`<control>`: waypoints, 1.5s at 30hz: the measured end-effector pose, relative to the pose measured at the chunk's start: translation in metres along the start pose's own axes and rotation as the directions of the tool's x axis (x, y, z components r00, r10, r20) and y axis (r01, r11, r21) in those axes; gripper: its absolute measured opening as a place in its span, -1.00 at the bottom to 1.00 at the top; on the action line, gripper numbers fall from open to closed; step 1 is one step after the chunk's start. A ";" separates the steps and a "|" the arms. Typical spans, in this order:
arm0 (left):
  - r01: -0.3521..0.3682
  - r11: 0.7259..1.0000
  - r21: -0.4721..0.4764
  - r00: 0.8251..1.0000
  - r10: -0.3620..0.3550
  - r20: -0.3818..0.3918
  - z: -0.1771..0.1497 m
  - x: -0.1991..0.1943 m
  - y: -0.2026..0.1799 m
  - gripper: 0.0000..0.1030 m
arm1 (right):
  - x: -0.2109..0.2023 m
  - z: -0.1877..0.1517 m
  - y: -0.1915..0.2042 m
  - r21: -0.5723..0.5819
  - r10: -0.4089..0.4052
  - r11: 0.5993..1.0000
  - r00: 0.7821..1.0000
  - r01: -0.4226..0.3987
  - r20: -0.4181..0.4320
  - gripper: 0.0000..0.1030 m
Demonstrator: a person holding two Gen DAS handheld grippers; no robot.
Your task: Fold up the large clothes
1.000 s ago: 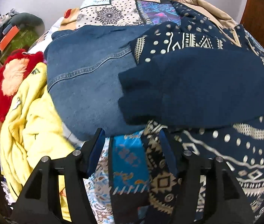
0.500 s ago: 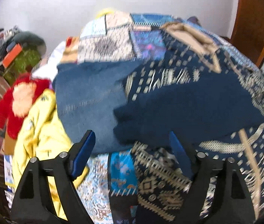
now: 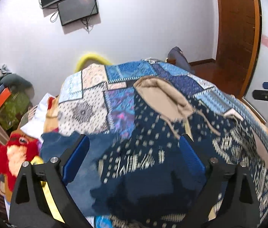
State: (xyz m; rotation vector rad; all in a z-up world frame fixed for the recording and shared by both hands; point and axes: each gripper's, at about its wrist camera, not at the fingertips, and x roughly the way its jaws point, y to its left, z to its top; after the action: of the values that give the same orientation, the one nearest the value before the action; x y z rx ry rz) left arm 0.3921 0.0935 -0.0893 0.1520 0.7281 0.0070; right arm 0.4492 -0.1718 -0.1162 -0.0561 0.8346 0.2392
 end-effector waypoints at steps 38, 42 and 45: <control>0.115 0.948 -0.297 0.950 -0.192 -0.245 0.036 0.237 0.000 -0.78 | 0.242 0.070 0.066 0.079 0.189 0.981 0.954 -0.175 -0.234 -0.85; 0.141 0.955 -0.262 0.964 -0.193 -0.185 0.045 0.183 0.010 -0.79 | 0.193 0.074 0.069 0.055 0.233 0.972 0.953 -0.226 -0.196 -0.86; 0.168 0.961 -0.221 0.969 -0.202 -0.141 0.048 0.134 0.010 -0.79 | 0.153 0.072 0.075 0.028 0.260 0.965 0.953 -0.259 -0.156 -0.86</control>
State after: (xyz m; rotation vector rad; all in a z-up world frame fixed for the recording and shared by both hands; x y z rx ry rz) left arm 0.5240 0.1046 -0.1413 -0.1193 0.8977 -0.0845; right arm 0.5831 -0.0600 -0.1772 0.0431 1.0023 0.4845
